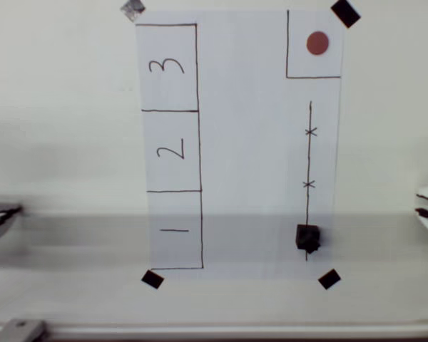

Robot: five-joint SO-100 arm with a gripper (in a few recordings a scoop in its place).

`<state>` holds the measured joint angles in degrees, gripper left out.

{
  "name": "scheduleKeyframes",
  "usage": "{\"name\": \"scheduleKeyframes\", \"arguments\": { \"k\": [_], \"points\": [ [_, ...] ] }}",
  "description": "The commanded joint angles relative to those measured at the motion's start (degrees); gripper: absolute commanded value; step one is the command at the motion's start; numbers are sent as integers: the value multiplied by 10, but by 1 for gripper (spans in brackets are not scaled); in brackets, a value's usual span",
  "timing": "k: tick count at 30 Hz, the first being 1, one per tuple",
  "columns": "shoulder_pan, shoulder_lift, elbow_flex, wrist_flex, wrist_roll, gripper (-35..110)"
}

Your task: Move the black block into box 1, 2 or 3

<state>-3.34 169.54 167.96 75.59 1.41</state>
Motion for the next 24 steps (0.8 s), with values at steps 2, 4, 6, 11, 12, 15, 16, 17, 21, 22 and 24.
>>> {"name": "scheduleKeyframes", "arguments": {
  "k": [2, 4, 6, 11, 12, 15, 16, 17, 21, 22, 24],
  "points": [
    [-25, -104, -149, 8, 32, 10],
    [-32, -153, -196, 8, 42, 10],
    [-41, -204, -245, 5, 55, 10],
    [-60, -323, -340, -5, 77, 11],
    [-63, -345, -357, -5, 79, 12],
    [-71, -399, -396, -5, 81, 13],
    [-73, -415, -405, -5, 77, 14],
    [-76, -432, -415, -5, 71, 15],
    [-78, -483, -446, -5, 55, 17],
    [-79, -495, -455, -5, 53, 17],
    [-82, -523, -475, -5, 49, 18]
  ]
}}
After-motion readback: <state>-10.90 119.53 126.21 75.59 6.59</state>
